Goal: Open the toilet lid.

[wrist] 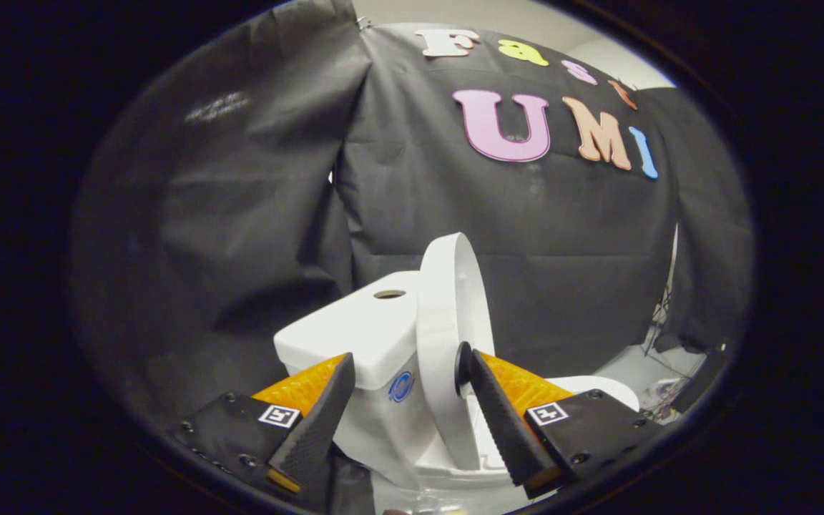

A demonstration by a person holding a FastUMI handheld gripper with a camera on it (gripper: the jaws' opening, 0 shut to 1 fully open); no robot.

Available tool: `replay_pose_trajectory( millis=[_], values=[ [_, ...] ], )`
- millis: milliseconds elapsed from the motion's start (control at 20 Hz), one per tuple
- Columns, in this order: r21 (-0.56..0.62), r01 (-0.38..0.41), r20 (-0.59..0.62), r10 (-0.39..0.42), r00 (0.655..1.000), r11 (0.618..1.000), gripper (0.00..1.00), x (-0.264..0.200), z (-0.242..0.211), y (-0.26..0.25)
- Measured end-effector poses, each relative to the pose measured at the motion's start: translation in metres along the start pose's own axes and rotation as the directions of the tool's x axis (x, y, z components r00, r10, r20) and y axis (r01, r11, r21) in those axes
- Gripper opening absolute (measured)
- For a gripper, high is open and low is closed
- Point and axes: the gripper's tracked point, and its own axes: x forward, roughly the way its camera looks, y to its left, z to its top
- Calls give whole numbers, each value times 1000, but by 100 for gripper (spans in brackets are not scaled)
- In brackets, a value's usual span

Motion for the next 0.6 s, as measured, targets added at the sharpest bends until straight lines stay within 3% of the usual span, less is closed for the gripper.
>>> replay_pose_trajectory(
  millis=[600],
  values=[
    [-3,-133,-7,133,991,991,99,-50,10,-4]
  ],
)
